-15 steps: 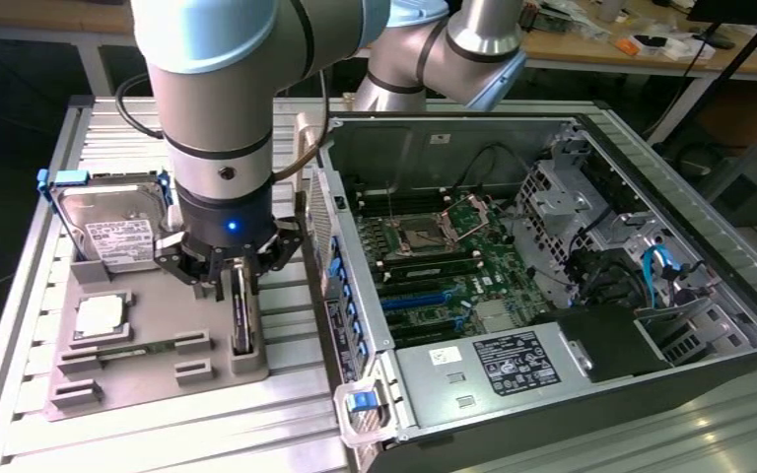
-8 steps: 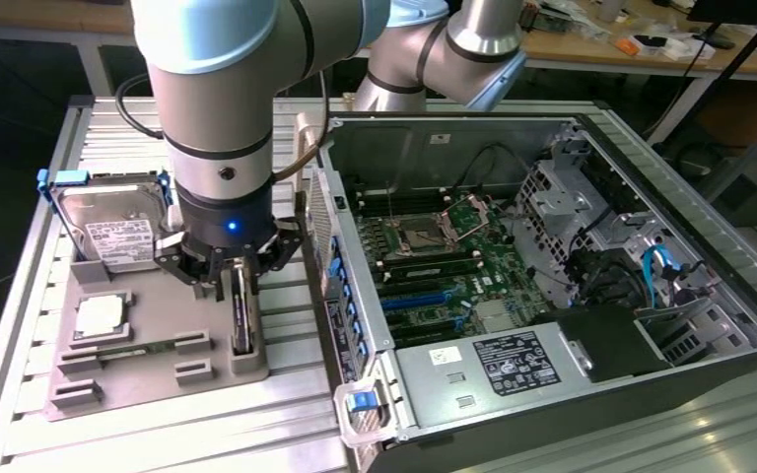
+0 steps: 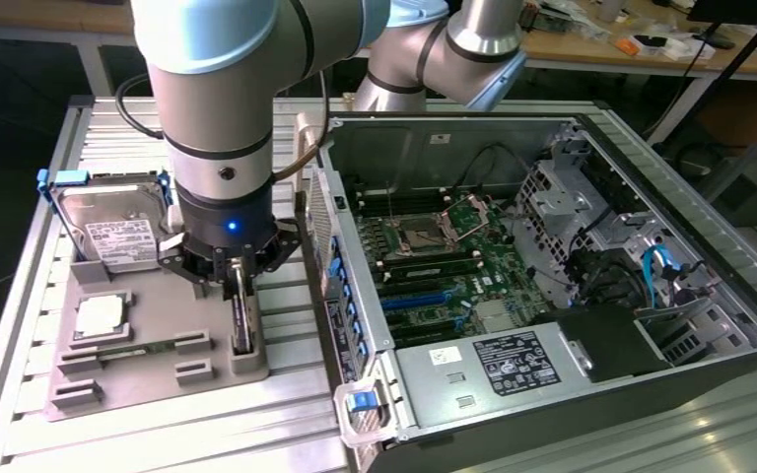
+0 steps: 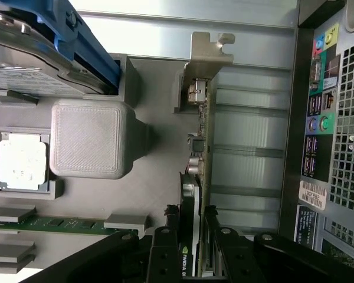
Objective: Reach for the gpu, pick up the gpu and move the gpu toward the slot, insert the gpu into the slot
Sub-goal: 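Pick up the gpu and move the gpu toward the slot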
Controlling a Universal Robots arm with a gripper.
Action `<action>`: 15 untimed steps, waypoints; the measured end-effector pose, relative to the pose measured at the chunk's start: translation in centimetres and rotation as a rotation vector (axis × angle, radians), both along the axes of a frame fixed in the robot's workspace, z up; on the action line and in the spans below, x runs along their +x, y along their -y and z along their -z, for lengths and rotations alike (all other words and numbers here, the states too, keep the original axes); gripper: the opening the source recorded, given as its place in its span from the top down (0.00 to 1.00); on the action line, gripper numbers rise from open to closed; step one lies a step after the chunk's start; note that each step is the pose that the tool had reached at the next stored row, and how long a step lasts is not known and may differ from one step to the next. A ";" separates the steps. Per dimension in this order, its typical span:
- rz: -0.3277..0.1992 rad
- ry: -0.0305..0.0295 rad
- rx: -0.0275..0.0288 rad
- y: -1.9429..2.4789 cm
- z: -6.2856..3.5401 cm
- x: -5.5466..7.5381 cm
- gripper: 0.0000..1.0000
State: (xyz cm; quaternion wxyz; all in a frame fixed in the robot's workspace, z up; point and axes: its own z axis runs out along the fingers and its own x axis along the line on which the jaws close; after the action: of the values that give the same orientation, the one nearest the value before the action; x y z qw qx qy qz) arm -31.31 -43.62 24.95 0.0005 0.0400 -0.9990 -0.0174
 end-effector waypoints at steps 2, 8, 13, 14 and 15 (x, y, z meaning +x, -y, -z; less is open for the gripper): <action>0.000 0.0000 0.0000 0.00 0.00 0.0 0.73; 0.000 0.0014 0.0000 0.00 -0.20 0.0 0.73; 0.000 0.0032 0.0001 0.00 -0.34 0.0 0.73; 0.000 0.0036 0.0000 0.00 -0.38 0.0 0.73; 0.000 0.0041 0.0001 0.00 -0.42 0.0 0.73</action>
State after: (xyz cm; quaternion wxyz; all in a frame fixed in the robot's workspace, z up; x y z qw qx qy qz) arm -31.31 -43.62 25.37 -0.0016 0.0401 -0.9990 -0.0174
